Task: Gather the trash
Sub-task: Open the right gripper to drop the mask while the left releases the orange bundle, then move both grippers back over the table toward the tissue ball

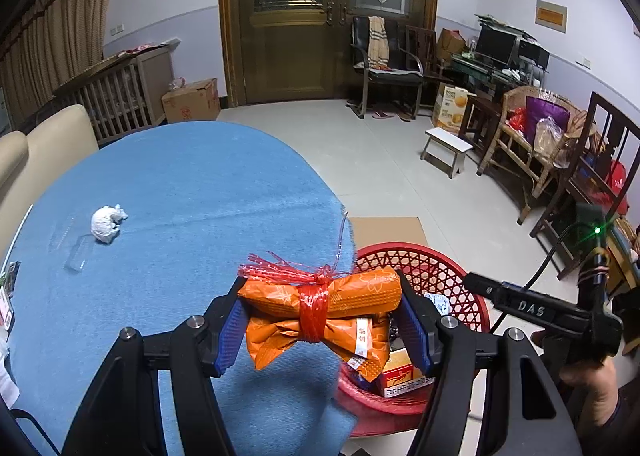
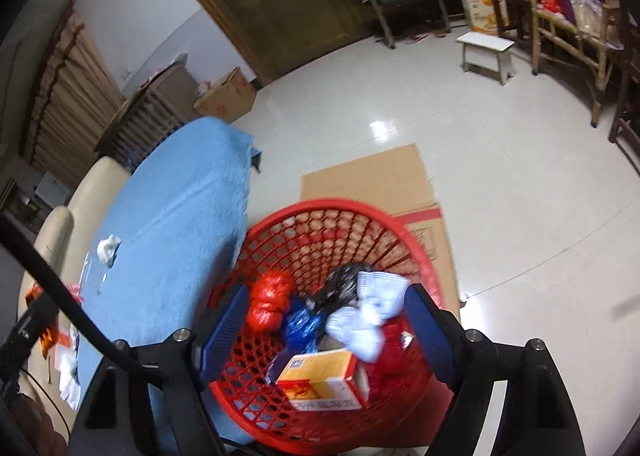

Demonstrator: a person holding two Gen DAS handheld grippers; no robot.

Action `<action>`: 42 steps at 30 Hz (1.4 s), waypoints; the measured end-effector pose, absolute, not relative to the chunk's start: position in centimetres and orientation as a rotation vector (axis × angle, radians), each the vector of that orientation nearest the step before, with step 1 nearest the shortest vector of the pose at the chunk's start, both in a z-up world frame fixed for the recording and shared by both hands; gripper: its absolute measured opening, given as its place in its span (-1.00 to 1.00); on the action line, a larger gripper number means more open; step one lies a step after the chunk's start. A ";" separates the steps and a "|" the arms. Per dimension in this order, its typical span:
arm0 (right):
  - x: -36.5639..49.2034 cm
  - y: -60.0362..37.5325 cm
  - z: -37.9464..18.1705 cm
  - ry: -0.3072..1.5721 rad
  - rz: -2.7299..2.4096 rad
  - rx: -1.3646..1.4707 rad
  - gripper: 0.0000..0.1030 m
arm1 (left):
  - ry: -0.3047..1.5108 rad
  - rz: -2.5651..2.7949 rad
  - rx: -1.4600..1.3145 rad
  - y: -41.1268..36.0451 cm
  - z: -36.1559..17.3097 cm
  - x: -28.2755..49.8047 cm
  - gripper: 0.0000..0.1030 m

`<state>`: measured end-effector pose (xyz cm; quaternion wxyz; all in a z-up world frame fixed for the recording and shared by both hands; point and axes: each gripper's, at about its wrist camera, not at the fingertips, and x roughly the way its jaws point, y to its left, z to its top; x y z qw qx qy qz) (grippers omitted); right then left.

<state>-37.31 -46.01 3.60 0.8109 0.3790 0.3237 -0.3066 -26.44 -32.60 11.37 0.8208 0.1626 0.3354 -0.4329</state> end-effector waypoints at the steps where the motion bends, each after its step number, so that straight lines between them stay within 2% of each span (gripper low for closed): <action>1: -37.5 -46.2 3.7 0.682 -0.659 0.816 0.61 | 0.717 -0.928 0.352 -33.0 11.3 -26.6 0.32; 18: -42.1 -49.1 6.1 0.537 -0.745 0.884 0.61 | 0.834 -1.071 0.406 -39.7 8.3 -28.2 0.33; 21: -42.6 -49.2 6.3 0.526 -0.749 0.889 0.61 | 0.881 -1.068 0.466 -40.7 7.1 -28.0 0.44; 23: -42.7 -49.1 6.6 0.524 -0.750 0.882 0.61 | 0.886 -1.050 0.487 -40.5 6.9 -27.9 0.44; 32: -42.0 -48.4 7.2 0.524 -0.733 0.869 0.61 | 0.859 -0.916 0.363 -33.4 9.3 -23.9 0.47; 42: -37.0 -45.2 7.8 0.583 -0.625 0.806 0.61 | 0.917 -0.675 0.226 -23.0 8.0 -19.2 0.48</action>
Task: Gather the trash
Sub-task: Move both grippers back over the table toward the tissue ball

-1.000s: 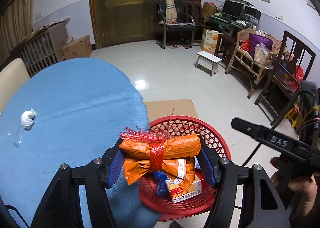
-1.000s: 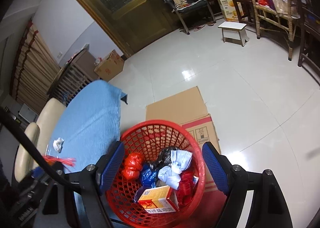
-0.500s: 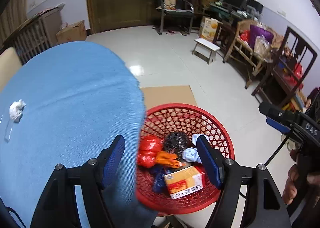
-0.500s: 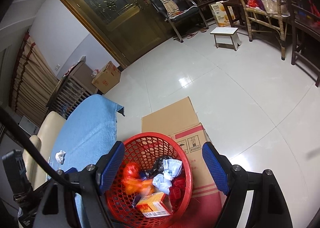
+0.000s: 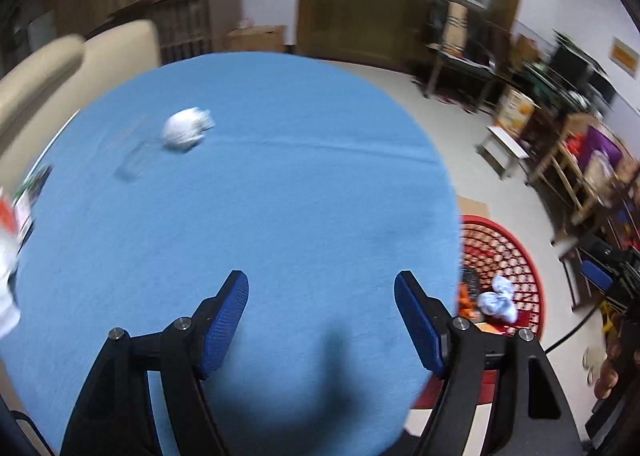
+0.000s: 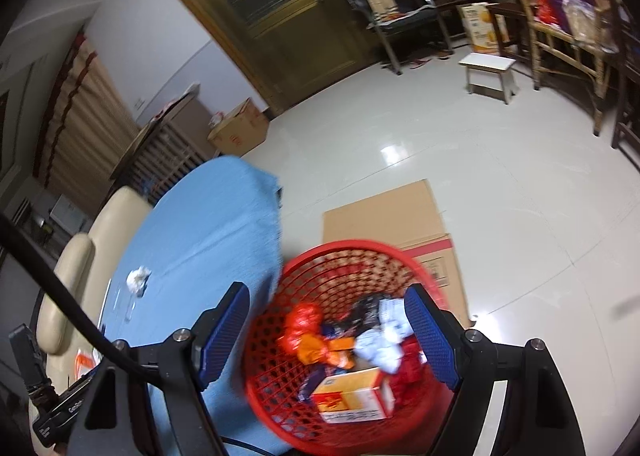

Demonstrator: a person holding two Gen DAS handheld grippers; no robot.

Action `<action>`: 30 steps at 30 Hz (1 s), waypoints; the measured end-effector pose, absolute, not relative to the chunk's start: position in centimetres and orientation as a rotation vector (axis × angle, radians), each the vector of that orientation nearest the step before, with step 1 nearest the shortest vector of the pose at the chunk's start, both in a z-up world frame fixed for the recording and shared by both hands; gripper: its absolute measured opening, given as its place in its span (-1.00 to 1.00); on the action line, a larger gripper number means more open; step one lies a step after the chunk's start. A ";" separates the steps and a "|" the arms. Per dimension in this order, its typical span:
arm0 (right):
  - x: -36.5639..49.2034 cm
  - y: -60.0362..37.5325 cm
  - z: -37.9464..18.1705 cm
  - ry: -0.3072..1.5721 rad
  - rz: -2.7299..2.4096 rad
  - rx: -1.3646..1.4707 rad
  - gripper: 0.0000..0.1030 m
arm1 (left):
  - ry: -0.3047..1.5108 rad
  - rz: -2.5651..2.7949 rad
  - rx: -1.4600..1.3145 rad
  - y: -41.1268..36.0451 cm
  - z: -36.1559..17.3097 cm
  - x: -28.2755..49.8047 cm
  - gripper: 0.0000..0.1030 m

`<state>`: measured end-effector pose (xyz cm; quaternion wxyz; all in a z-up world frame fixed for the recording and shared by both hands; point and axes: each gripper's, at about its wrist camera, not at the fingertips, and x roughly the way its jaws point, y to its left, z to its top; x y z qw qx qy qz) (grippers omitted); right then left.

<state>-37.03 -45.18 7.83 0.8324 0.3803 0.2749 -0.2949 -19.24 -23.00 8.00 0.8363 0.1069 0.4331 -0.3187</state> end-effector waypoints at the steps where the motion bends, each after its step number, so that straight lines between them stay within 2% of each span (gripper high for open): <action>1: -36.5 -44.7 7.9 0.590 -0.614 0.796 0.61 | 0.920 -0.656 0.212 -22.0 8.0 -18.9 0.48; 15: -23.7 -34.8 9.3 0.753 -0.374 0.584 0.61 | 0.934 -0.423 -0.017 -8.0 5.9 -14.1 0.48; 30: -0.4 -26.0 8.8 0.853 -0.150 0.278 0.61 | 0.931 -0.308 -0.127 -1.0 4.8 -11.2 0.48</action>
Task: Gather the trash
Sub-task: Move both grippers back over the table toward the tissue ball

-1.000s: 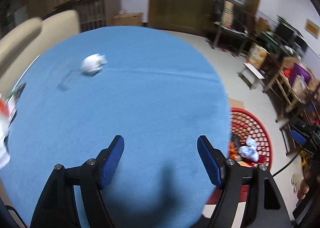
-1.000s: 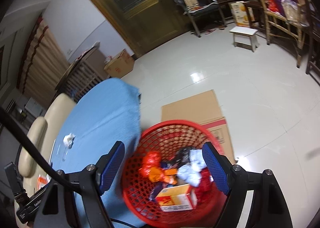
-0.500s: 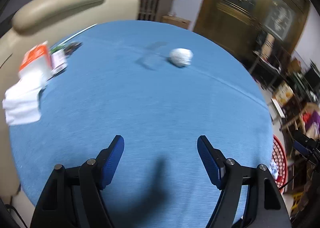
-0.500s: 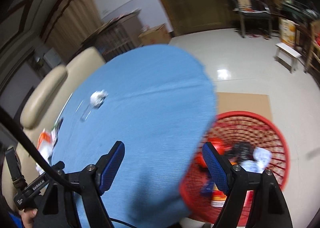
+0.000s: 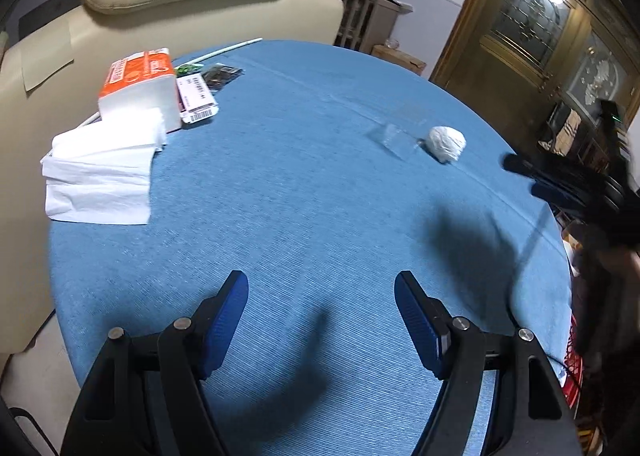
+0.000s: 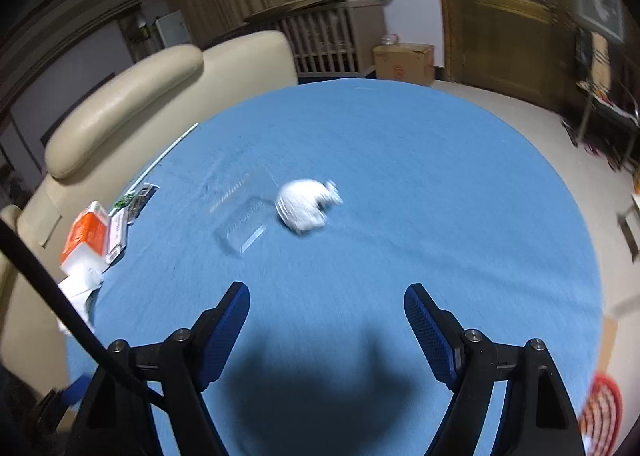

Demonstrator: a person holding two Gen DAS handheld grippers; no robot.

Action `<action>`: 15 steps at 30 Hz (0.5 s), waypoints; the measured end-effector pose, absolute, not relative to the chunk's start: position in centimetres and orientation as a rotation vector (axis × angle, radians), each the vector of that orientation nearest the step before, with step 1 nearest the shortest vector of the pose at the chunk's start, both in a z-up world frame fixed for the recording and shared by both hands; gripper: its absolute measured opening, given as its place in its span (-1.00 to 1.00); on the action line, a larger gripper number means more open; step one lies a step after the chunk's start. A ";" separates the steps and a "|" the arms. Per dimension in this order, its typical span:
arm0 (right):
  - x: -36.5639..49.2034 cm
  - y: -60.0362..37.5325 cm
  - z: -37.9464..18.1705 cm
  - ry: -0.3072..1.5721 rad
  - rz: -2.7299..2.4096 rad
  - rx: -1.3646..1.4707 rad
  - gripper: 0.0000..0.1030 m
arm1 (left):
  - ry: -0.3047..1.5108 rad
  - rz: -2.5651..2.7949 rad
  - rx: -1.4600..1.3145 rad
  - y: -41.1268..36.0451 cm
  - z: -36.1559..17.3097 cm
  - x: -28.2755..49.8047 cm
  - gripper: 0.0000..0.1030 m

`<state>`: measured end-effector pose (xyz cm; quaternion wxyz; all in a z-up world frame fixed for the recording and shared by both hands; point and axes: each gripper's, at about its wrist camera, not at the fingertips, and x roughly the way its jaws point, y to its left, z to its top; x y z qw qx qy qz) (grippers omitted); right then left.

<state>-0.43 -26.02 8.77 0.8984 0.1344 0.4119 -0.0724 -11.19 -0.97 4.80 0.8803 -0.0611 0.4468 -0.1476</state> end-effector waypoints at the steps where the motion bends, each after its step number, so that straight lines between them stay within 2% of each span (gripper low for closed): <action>1: 0.8 -26.0 8.5 0.860 -0.153 0.273 0.61 | 0.930 -0.304 -0.129 -0.8 4.8 -11.1 0.48; 8: 8.5 -25.5 6.1 0.915 -0.143 0.234 0.58 | 0.945 -0.297 -0.132 -0.4 4.4 -9.6 0.48; 11: 10.0 -25.7 5.2 0.930 -0.152 0.210 0.44 | 0.948 -0.305 -0.126 -0.9 4.3 -8.8 0.48; 12: 10.4 -25.9 4.9 0.937 -0.160 0.205 0.38 | 0.948 -0.311 -0.123 -1.2 4.4 -8.4 0.48; 14: 11.3 -26.4 4.2 0.962 -0.163 0.207 0.13 | 0.944 -0.324 -0.112 -2.0 4.5 -7.6 0.48; 15: 11.7 -26.5 4.0 0.968 -0.151 0.219 -0.13 | 0.938 -0.334 -0.101 -2.5 4.7 -7.1 0.48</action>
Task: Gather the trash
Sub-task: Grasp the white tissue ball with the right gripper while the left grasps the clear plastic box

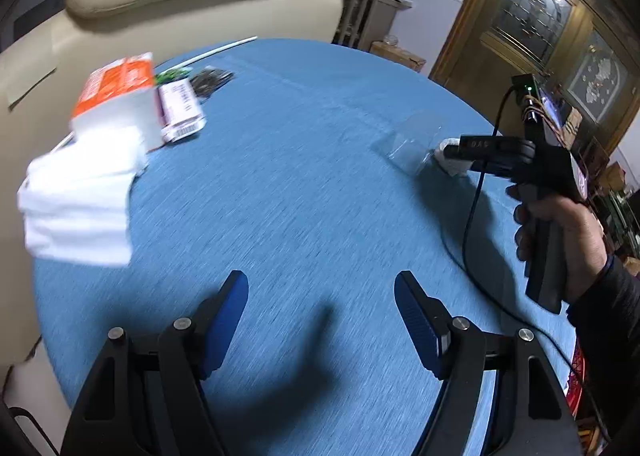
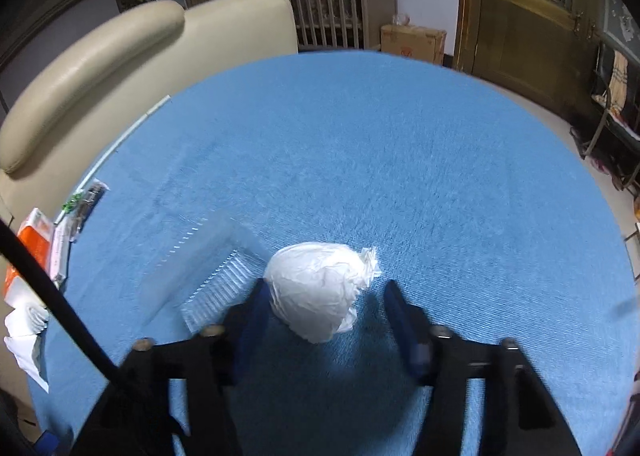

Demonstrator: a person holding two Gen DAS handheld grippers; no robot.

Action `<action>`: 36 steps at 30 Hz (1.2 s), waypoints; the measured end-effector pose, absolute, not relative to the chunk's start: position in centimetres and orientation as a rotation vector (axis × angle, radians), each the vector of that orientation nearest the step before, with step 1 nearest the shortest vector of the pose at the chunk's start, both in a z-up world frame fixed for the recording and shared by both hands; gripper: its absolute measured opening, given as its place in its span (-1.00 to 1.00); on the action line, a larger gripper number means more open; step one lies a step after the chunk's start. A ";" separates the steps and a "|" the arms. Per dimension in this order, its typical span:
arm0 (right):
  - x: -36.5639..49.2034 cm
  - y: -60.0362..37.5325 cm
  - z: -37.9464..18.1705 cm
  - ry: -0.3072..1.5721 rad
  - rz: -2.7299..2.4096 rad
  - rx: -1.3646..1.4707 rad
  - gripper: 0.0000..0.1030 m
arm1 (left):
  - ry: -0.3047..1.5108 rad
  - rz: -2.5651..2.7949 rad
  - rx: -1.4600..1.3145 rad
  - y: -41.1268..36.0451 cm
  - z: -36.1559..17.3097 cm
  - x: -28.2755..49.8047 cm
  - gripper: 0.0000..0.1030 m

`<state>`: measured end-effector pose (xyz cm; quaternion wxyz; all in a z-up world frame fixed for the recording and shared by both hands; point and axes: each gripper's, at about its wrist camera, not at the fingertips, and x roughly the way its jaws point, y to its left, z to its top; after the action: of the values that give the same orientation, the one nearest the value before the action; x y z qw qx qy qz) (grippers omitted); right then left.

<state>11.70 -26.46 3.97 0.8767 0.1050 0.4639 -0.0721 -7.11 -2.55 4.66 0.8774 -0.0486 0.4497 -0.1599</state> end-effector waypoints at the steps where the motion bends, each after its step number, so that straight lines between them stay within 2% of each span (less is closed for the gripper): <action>1: 11.6 -26.7 4.0 0.962 -0.133 0.232 -0.28 | 0.928 -0.340 -0.093 -3.0 4.8 -6.7 0.48; 3: 10.9 -26.9 4.3 0.947 -0.122 0.232 -0.35 | 0.899 -0.355 -0.074 -4.0 5.2 -5.6 0.48; 10: 4.4 -29.9 5.6 0.896 -0.135 0.315 -0.35 | 0.821 -0.493 0.012 -10.4 6.1 0.4 0.54; 21: -4.4 -32.0 7.1 0.854 -0.153 0.417 -0.35 | 0.912 -0.585 0.125 -17.1 2.7 8.1 0.54; 22: -4.6 -32.0 7.1 0.853 -0.152 0.421 -0.35 | 0.922 -0.596 0.120 -17.1 2.5 8.2 0.32; 23: -4.8 -32.0 7.2 0.852 -0.152 0.423 -0.35 | 0.933 -0.594 0.117 -17.1 2.3 8.2 -0.38; 24: -5.1 -32.0 7.3 0.849 -0.151 0.424 -0.35 | 0.957 -0.571 0.128 -16.9 2.0 8.2 -0.40; 25: -5.3 -32.0 7.4 0.843 -0.150 0.429 -0.35 | 0.960 -0.558 0.122 -16.6 2.0 8.2 -0.87; 36: -8.4 -30.3 8.1 0.809 -0.119 0.473 -0.35 | 0.883 -0.512 0.152 -12.2 4.5 0.3 -0.87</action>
<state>-8.44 -30.33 8.12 0.8905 0.2278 0.3898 -0.0573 0.28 -12.16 4.47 0.8697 0.0727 0.4222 -0.2449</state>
